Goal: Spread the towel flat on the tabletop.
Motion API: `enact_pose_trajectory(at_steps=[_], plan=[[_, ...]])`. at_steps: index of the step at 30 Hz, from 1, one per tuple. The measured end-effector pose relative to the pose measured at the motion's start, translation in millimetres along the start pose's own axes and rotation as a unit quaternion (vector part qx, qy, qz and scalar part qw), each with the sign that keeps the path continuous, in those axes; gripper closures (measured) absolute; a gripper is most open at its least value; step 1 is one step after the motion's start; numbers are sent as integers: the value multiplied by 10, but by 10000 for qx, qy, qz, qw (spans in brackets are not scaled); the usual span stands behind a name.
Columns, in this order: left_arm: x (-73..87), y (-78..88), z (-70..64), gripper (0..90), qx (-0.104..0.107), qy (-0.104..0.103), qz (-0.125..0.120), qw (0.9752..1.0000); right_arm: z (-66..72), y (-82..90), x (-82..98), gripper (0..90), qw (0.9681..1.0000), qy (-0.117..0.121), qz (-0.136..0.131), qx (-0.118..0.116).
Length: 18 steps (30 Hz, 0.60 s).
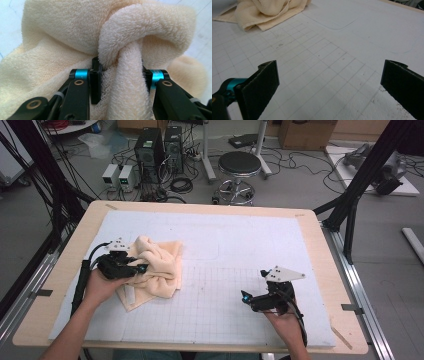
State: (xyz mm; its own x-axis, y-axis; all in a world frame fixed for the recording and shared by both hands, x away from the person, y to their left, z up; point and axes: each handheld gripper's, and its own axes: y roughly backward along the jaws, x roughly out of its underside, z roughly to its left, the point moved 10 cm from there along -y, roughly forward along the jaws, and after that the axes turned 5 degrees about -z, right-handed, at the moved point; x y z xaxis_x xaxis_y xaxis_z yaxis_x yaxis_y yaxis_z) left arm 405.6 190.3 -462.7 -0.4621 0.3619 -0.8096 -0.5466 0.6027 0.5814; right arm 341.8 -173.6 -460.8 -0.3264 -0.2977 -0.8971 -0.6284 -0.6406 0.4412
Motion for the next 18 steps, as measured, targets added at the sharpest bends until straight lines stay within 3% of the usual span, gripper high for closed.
enact_pose_trajectory(at_steps=[9, 13, 18], plan=[[-140, 64, -218, 651, 381, -57, -224, 9990, -21, 11, -10, 9, 10000, 12, -43, 22], [-295, 82, -395, 651, 642, -121, -399, 9971, -15, 14, -11, 9, 10000, 7, -40, 20], [-385, 26, -545, 651, 795, -245, -424, 9956, -24, 22, -19, 9, 10000, 11, -61, 30]])
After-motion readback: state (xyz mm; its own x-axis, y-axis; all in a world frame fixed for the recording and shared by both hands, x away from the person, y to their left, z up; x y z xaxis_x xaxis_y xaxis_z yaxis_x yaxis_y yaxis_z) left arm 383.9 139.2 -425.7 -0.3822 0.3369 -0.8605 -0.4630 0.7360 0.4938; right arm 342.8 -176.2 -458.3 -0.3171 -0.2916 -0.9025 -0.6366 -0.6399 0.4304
